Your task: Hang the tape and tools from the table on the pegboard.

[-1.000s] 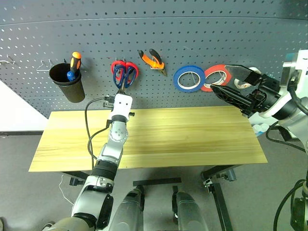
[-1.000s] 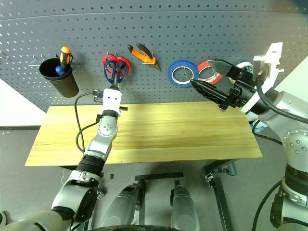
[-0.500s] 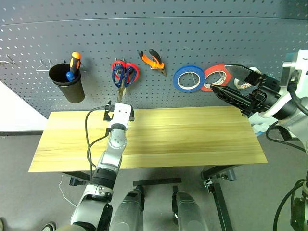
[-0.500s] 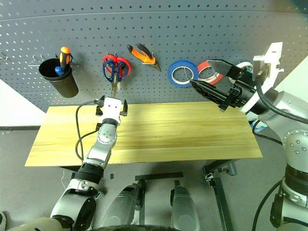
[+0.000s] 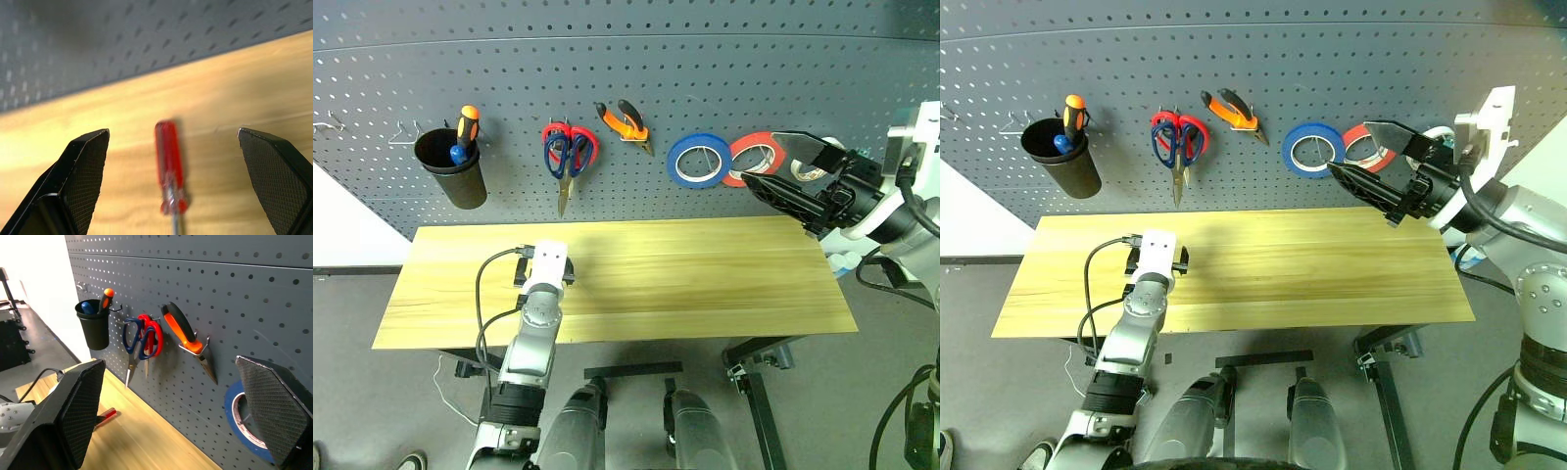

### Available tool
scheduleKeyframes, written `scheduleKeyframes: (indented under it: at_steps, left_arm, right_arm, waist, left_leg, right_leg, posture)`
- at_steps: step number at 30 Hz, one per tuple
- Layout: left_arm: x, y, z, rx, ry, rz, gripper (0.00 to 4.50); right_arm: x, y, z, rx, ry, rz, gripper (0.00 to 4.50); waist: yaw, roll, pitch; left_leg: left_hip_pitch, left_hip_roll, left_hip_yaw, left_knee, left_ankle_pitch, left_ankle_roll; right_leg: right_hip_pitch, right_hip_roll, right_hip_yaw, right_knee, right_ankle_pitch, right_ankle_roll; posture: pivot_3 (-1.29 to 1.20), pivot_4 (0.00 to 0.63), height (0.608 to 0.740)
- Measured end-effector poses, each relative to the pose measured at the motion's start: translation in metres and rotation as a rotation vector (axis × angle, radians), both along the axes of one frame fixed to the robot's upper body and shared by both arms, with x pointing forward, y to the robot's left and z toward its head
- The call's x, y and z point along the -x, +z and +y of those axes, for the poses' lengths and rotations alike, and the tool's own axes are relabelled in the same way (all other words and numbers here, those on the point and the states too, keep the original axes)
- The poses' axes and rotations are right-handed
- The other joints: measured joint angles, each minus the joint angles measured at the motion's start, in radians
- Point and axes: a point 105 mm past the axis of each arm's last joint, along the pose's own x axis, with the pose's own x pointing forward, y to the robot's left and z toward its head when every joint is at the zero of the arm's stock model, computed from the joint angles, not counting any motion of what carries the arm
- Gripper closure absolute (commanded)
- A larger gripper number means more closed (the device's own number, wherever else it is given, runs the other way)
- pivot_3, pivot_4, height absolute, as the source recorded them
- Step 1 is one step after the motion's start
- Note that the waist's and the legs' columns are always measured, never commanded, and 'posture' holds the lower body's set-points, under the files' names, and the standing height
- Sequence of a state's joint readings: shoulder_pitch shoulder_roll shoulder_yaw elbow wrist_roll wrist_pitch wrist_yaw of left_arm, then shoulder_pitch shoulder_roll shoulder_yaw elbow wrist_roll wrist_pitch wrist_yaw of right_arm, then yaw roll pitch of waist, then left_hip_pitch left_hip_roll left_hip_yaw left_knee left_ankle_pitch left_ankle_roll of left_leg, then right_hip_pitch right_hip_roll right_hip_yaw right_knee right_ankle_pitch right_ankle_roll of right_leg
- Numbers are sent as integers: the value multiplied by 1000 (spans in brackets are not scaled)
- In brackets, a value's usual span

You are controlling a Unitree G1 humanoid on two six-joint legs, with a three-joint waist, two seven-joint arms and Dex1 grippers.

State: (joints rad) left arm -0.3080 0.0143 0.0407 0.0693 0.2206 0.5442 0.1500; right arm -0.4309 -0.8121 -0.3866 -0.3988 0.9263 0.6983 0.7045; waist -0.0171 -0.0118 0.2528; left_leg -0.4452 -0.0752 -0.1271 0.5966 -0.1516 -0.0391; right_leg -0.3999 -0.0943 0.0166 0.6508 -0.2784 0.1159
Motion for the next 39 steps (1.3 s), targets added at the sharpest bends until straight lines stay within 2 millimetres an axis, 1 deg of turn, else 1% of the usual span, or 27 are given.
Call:
scheduleKeyframes:
  at_steps: [3, 6, 9, 15, 21, 26, 39]
  left_arm:
    - [-4, -5, 3, 64, 32, 46, 105]
    - [-6, -15, 4, 116, 58, 104, 105]
    - [-6, -23, 10, 146, 98, 149, 105]
    - [-3, -49, 17, 177, 142, 258, 105]
    - [-14, -53, 24, 181, 168, 275, 105]
    - [-22, -52, 23, 200, 170, 269, 105]
    - [-26, -56, 19, 286, 181, 292, 105]
  right_arm:
    - [0, -1, 1, 2, 2, 2, 0]
    - [-1, -2, 1, 1, 2, 8, 0]
    - [-1, -8, -1, -4, -8, 28, 0]
    - [-1, -10, 0, -3, -15, 30, 0]
    - [-1, -11, -1, -6, -20, 35, 0]
    - [-1, -11, -1, -7, -20, 36, 0]
    - [-1, -11, -1, -6, -20, 36, 0]
  waist:
    - [-1, 0, 0]
    - [-1, 0, 0]
    - [-1, 0, 0]
    - [-1, 0, 0]
    - [-1, 0, 0]
    - [-1, 0, 0]
    - [-1, 0, -2]
  left_leg:
    - [0, 0, 1, 0, 0, 0]
    - [0, 0, 1, 0, 0, 0]
    - [0, 0, 1, 0, 0, 0]
    - [0, 0, 1, 0, 0, 0]
    - [0, 0, 1, 0, 0, 0]
    - [0, 0, 1, 0, 0, 0]
    - [3, 0, 1, 0, 0, 0]
  right_leg:
    - [0, 0, 0, 0, 0, 0]
    - [0, 0, 0, 0, 0, 0]
    - [0, 0, 0, 0, 0, 0]
    - [0, 0, 0, 0, 0, 0]
    - [0, 0, 0, 0, 0, 0]
    - [0, 0, 0, 0, 0, 0]
    - [3, 0, 1, 0, 0, 0]
  posture:
    - [-114, 204, 738]
    - [-116, 206, 738]
    - [-119, 205, 738]
    - [-118, 207, 738]
    - [-117, 216, 738]
    - [-120, 217, 738]
    - [-131, 214, 738]
